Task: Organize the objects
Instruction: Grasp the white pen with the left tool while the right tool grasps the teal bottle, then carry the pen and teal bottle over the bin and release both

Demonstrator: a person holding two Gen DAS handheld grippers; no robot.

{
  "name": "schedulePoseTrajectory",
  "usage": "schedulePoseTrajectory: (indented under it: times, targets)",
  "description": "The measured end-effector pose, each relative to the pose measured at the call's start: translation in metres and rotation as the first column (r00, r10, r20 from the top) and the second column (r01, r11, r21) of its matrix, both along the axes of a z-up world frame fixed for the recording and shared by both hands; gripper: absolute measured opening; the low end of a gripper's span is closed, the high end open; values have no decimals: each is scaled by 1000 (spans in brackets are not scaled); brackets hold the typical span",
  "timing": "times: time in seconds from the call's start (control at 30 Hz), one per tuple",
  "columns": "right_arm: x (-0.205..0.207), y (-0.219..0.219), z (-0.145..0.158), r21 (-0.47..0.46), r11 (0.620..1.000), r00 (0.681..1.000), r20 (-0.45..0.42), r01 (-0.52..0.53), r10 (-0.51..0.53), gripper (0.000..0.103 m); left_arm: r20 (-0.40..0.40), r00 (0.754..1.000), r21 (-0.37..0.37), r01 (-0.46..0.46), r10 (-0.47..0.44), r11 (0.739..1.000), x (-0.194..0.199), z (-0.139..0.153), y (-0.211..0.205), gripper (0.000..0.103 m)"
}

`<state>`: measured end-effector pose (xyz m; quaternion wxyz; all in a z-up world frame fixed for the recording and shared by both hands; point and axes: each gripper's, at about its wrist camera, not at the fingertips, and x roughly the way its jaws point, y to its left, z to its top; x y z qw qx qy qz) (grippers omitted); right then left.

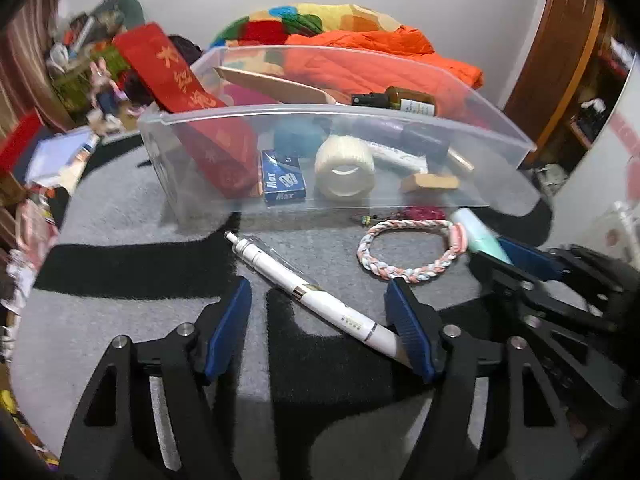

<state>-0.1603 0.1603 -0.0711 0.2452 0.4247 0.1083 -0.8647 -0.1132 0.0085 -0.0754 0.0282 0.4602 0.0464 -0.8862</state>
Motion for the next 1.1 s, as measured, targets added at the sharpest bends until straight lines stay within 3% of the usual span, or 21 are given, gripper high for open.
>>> schedulePoseTrajectory:
  times: [0.1, 0.13, 0.17, 0.37, 0.67, 0.8, 0.97, 1.1]
  targets:
    - [8, 4, 1, -4, 1000, 1000, -4, 7, -7, 23, -22, 1000, -38, -2, 1, 999, 5, -1, 2, 54]
    - [11, 7, 2, -4, 1000, 1000, -6, 10, -10, 23, -24, 1000, -33, 1, -2, 999, 7, 0, 0, 45]
    - [14, 10, 3, -6, 1000, 1000, -8, 13, -13, 23, -24, 1000, -26, 7, -8, 1000, 10, 1, -2, 36]
    - [29, 26, 11, -37, 998, 999, -19, 44, -44, 23, -4, 996, 72, 90, -90, 993, 34, 10, -14, 11]
    - [38, 33, 16, -68, 996, 998, -17, 60, -61, 23, 33, 978, 41, 203, -204, 978, 57, 12, -6, 10]
    - [39, 30, 12, -64, 996, 998, -9, 56, -57, 23, 25, 978, 15, 208, -208, 978, 50, 9, -4, 14]
    - [42, 31, 14, -80, 995, 998, -6, 57, -58, 23, -4, 980, 2, 200, -200, 980, 41, 6, -4, 10]
    - [41, 31, 20, -88, 994, 998, -17, 66, -68, 23, -23, 985, 49, 171, -170, 984, 38, 8, -9, 10]
